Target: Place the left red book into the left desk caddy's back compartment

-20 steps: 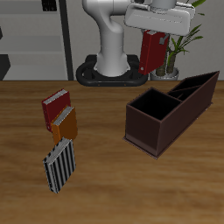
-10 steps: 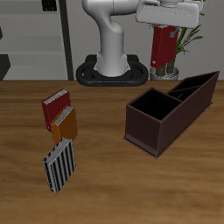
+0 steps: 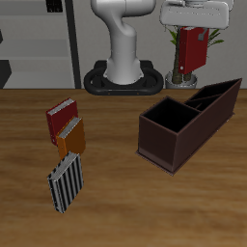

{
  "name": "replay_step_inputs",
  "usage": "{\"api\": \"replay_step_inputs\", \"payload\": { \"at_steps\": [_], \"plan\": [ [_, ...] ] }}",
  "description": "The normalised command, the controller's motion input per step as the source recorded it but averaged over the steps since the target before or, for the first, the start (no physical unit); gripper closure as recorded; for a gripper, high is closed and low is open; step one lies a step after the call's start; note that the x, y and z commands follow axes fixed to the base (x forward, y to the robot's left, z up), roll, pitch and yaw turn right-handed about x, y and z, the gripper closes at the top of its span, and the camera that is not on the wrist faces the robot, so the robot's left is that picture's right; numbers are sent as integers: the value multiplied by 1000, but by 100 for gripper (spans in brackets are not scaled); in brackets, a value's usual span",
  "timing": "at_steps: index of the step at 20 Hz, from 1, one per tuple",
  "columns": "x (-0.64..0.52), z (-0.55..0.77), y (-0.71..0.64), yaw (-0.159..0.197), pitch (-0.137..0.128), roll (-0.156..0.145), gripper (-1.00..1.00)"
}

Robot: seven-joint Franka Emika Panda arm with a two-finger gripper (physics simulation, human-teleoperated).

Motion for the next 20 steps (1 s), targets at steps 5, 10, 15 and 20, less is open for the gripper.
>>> {"api": "replay_step_inputs", "payload": {
  "at_steps": [5, 10, 15, 20],
  "plan": [
    [105, 12, 302, -15, -14, 46, 100],
    [165, -26, 126, -1, -5, 18, 100],
    [277, -92, -66, -29, 9, -34, 100],
    [244, -211, -40, -14, 49, -8, 100]
  ]
}}
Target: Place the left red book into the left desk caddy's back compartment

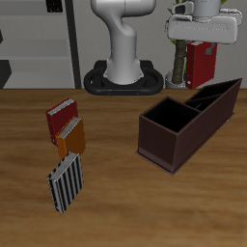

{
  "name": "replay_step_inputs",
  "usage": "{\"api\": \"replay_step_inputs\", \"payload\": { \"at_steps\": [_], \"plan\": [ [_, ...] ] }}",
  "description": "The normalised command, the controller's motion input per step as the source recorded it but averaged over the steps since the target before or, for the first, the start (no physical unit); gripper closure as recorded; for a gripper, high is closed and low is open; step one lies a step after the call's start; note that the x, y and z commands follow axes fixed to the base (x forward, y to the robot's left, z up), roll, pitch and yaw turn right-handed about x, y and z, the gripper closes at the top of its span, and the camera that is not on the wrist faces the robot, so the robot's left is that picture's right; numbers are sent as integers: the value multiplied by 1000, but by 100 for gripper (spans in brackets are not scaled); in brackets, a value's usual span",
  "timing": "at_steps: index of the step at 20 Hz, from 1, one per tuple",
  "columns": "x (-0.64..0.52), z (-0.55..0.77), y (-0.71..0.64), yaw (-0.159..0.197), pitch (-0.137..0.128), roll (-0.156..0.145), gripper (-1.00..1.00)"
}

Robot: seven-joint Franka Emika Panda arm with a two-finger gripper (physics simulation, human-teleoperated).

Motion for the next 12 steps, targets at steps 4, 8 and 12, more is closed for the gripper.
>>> {"api": "replay_step_inputs", "payload": {
  "at_steps": [4, 8, 12],
  "plan": [
    [166, -268, -18, -32, 57, 2, 100],
    [18, -193, 96, -16, 28, 30, 100],
    [-25, -116, 100, -15, 20, 28, 100]
  ]
}}
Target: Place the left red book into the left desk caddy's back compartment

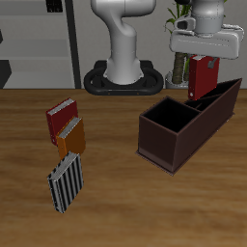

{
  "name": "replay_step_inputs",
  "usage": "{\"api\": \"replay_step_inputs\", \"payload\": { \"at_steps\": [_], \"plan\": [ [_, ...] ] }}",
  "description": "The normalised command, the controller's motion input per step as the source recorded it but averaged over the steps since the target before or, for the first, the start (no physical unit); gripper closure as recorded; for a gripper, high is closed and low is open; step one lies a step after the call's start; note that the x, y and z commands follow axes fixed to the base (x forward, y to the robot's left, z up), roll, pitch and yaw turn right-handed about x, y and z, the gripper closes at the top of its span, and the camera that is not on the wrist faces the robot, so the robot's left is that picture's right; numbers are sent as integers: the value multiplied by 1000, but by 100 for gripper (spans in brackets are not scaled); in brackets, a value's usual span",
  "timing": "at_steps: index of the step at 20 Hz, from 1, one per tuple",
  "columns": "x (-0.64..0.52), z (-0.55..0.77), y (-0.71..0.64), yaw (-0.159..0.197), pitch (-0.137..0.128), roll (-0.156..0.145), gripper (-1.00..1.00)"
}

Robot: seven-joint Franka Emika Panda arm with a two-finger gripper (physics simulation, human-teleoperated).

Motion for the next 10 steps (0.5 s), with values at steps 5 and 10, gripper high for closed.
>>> {"api": "replay_step_inputs", "payload": {
  "at_steps": [5, 10],
  "plan": [
    [-112, -140, 170, -33, 10, 47, 100],
    [51, -206, 80, 9, 28, 19, 100]
  ]
}}
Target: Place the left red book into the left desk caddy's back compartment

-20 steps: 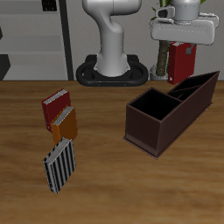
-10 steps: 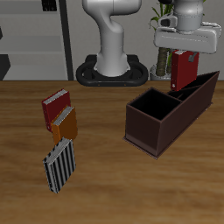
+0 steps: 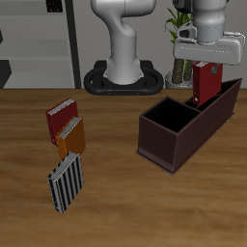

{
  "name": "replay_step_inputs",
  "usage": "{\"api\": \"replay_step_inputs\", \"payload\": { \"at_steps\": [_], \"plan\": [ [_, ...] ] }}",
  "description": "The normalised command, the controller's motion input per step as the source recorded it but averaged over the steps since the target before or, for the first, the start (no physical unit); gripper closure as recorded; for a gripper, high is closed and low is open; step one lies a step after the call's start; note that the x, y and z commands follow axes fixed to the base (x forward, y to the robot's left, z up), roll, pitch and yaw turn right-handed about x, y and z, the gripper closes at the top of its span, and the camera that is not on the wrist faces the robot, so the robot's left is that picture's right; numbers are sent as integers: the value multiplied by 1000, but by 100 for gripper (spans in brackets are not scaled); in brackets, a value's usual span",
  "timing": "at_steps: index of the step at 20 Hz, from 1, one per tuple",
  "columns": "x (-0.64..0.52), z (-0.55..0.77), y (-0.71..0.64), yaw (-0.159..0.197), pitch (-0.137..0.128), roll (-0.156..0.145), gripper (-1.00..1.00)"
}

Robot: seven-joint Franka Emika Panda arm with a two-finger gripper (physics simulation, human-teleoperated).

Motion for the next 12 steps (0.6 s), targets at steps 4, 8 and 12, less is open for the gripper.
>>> {"api": "replay_step_inputs", "payload": {
  "at_steps": [4, 8, 12],
  "plan": [
    [194, -250, 2, -23, 49, -6, 100],
    [102, -306, 93, -2, 44, 30, 100],
    [77, -208, 73, -7, 35, 12, 100]
  ]
}}
